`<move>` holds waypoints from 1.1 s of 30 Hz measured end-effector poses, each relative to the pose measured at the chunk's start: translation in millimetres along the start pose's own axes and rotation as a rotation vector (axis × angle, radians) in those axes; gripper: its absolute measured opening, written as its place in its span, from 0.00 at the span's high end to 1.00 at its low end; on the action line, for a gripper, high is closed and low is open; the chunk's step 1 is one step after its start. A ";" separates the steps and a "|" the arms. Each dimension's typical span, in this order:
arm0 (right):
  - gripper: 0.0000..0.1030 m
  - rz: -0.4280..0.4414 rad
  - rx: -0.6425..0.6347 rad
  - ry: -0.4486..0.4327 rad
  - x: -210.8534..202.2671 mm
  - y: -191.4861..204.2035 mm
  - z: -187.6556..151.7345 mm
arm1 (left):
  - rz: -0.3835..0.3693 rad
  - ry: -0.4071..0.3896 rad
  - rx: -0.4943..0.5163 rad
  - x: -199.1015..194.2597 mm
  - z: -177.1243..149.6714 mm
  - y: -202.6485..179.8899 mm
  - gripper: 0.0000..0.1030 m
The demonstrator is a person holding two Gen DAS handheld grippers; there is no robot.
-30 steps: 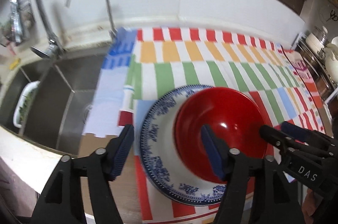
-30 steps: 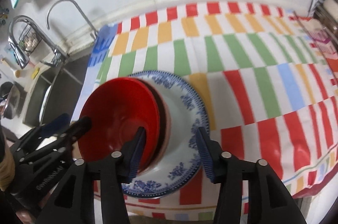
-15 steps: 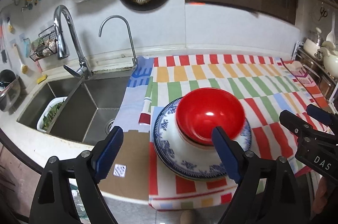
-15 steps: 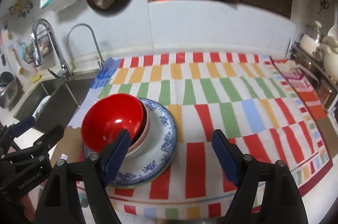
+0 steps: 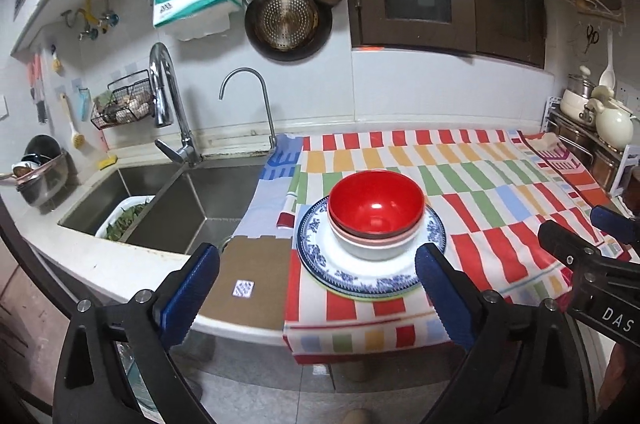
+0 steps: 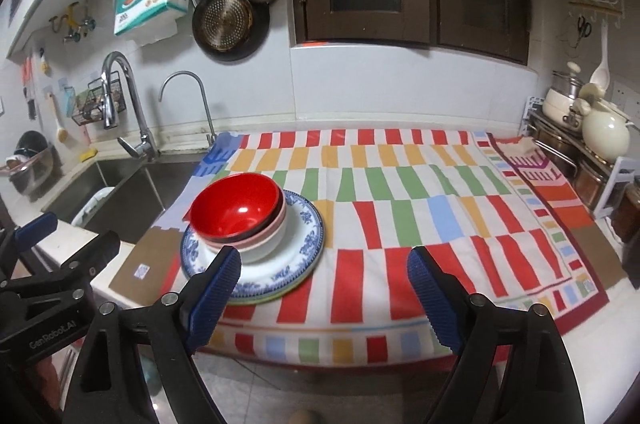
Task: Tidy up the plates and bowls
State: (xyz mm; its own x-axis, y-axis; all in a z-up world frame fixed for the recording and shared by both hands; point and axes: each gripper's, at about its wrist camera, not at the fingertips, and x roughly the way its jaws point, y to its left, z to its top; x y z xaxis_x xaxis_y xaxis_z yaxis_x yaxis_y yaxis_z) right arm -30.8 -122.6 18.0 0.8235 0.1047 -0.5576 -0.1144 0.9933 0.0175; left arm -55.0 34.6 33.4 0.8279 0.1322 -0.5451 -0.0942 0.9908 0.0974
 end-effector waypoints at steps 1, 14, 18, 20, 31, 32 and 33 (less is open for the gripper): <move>0.17 0.000 0.001 -0.003 -5.4 -1.5 -2.7 | -0.003 -0.003 -0.002 -5.4 -2.4 -0.5 0.03; 0.17 0.018 0.005 -0.049 -66.0 -13.2 -25.5 | -0.015 -0.028 -0.014 -64.2 -22.0 -12.4 0.00; 0.17 0.020 0.004 -0.051 -75.7 -14.3 -29.4 | -0.019 -0.039 -0.007 -73.5 -22.1 -14.3 0.00; 0.17 0.020 0.007 -0.053 -79.3 -15.1 -30.1 | -0.024 -0.043 -0.004 -77.4 -22.5 -15.6 0.00; 0.17 0.017 0.019 -0.066 -94.5 -19.1 -35.3 | -0.031 -0.037 0.009 -88.0 -24.3 -21.9 0.00; 0.17 0.017 0.022 -0.068 -95.6 -19.5 -35.5 | -0.030 -0.036 0.009 -88.7 -24.6 -21.9 0.00; 0.17 0.015 0.024 -0.068 -96.3 -19.9 -35.9 | -0.029 -0.036 0.010 -89.0 -24.8 -21.9 0.00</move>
State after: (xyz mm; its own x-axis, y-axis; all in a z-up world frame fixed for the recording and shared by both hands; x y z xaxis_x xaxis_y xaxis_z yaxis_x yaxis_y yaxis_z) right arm -127.7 -154.3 41.5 0.8577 0.1215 -0.4996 -0.1140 0.9924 0.0456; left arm -140.4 1.8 59.2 0.8494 0.1021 -0.5177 -0.0646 0.9938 0.0900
